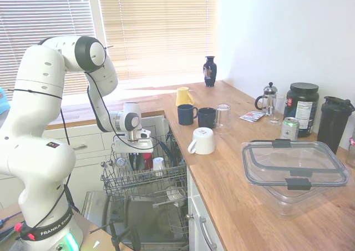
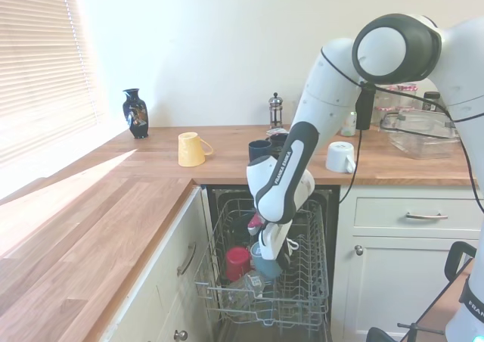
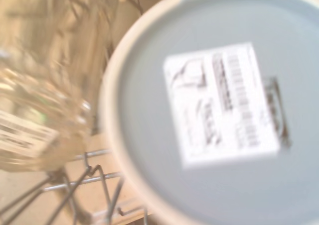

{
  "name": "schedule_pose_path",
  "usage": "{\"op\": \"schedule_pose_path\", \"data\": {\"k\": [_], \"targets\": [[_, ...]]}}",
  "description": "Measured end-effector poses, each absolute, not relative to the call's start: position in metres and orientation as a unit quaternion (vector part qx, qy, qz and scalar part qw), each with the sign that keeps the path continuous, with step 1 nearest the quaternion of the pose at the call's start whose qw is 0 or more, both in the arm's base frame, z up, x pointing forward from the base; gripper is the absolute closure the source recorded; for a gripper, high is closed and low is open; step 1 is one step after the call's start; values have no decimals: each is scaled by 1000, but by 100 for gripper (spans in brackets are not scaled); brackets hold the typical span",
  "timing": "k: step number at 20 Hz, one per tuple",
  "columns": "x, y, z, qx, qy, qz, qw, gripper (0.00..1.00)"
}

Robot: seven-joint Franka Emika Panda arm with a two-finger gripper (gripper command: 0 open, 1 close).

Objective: Unload a mug from dishwasher

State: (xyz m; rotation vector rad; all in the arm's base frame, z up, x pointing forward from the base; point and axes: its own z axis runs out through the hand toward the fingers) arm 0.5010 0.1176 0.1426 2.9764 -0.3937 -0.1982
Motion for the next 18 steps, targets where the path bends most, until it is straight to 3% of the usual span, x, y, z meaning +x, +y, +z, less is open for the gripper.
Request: {"op": "schedule_pose_path", "data": {"k": [10, 18], "targets": [[532, 136, 214, 985, -157, -9, 65, 100], [538, 127, 302, 981, -185, 32, 57, 100]]}}
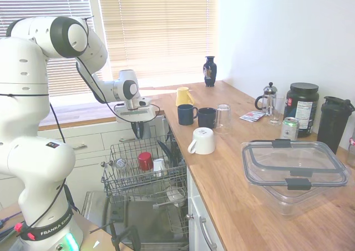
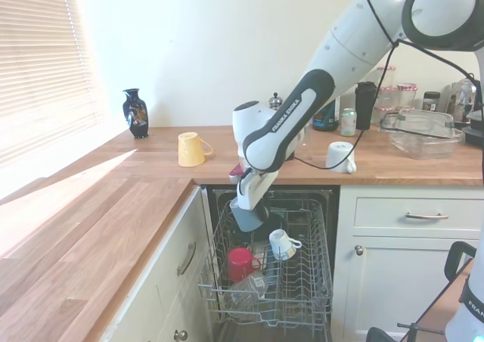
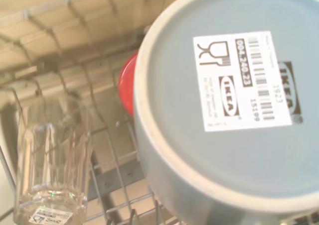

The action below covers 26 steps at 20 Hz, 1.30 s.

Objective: Unload a mug from dishwasher

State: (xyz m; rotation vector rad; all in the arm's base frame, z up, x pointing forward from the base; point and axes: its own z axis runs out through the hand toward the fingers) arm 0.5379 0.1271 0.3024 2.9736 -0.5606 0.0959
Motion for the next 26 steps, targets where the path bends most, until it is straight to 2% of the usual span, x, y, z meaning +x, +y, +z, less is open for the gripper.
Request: {"op": "schedule_pose_path", "data": {"k": [7, 18, 26], "targets": [[541, 86, 353, 969, -236, 57, 37, 100], [518, -25, 374, 940, -336, 60, -5, 100], [492, -69, 348, 926, -374, 55, -22, 100]]}}
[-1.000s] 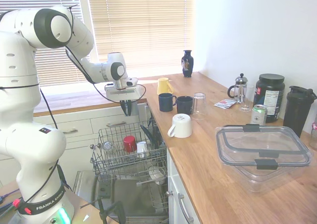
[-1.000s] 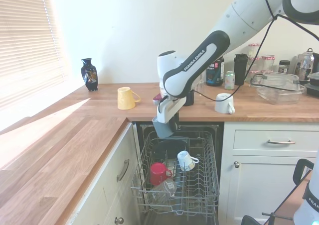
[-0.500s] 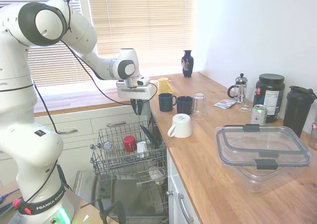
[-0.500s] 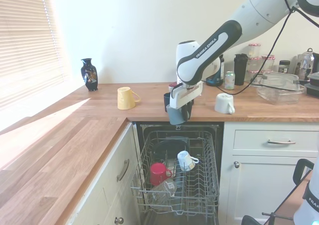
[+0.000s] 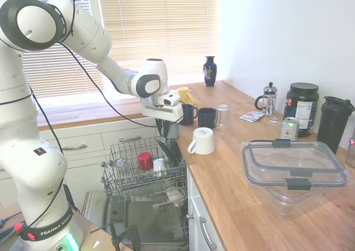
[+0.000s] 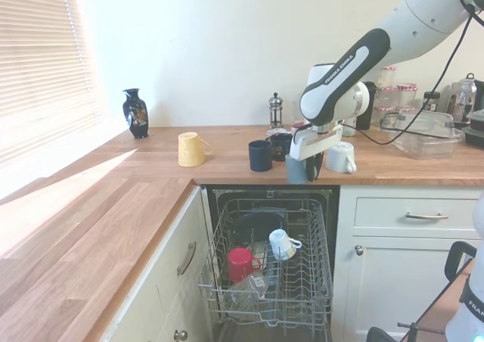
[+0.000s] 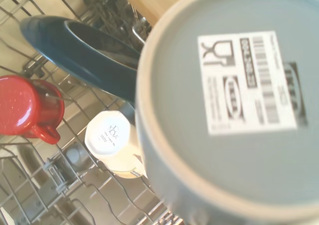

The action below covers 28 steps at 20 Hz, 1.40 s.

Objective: Unload a mug from dishwasher

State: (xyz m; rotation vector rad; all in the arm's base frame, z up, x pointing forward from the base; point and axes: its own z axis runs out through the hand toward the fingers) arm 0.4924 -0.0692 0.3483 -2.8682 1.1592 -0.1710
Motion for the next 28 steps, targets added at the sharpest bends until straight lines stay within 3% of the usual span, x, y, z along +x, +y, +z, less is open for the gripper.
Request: {"op": "schedule_pose_path", "data": {"k": [8, 20, 21, 28], "targets": [[508, -100, 338, -913, 403, -58, 33, 100], [565, -116, 337, -913, 405, -48, 26, 100], [568, -115, 337, -913, 405, -45, 25, 0], [573, -111, 340, -915, 403, -26, 22, 0]]}}
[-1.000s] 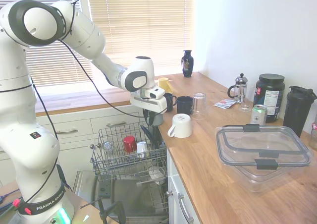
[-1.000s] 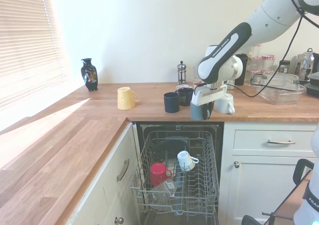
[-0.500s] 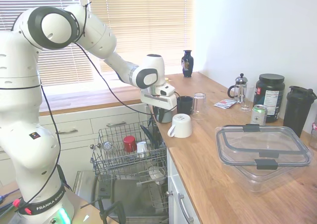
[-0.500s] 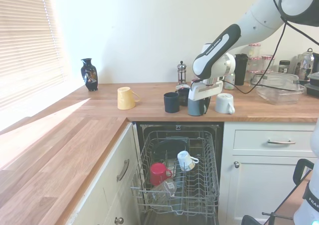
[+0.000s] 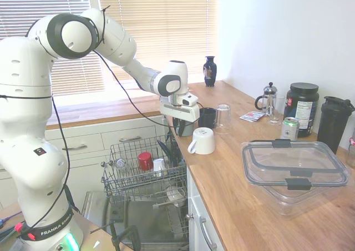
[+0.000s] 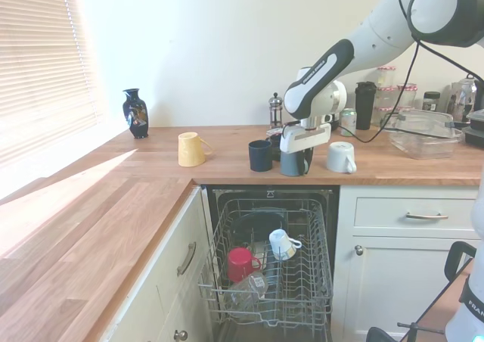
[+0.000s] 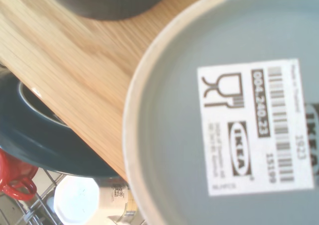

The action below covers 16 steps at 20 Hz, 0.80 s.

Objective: Unload a mug from dishwasher

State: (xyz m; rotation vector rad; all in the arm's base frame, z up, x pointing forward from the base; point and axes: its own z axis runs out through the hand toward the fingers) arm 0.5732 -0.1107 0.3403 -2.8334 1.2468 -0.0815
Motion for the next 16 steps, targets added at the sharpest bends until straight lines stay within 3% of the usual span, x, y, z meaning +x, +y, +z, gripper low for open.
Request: {"op": "schedule_pose_path", "data": {"k": [11, 16], "targets": [[572, -114, 362, -908, 416, -44, 24, 0], [551, -111, 427, -904, 418, -89, 19, 0]]}}
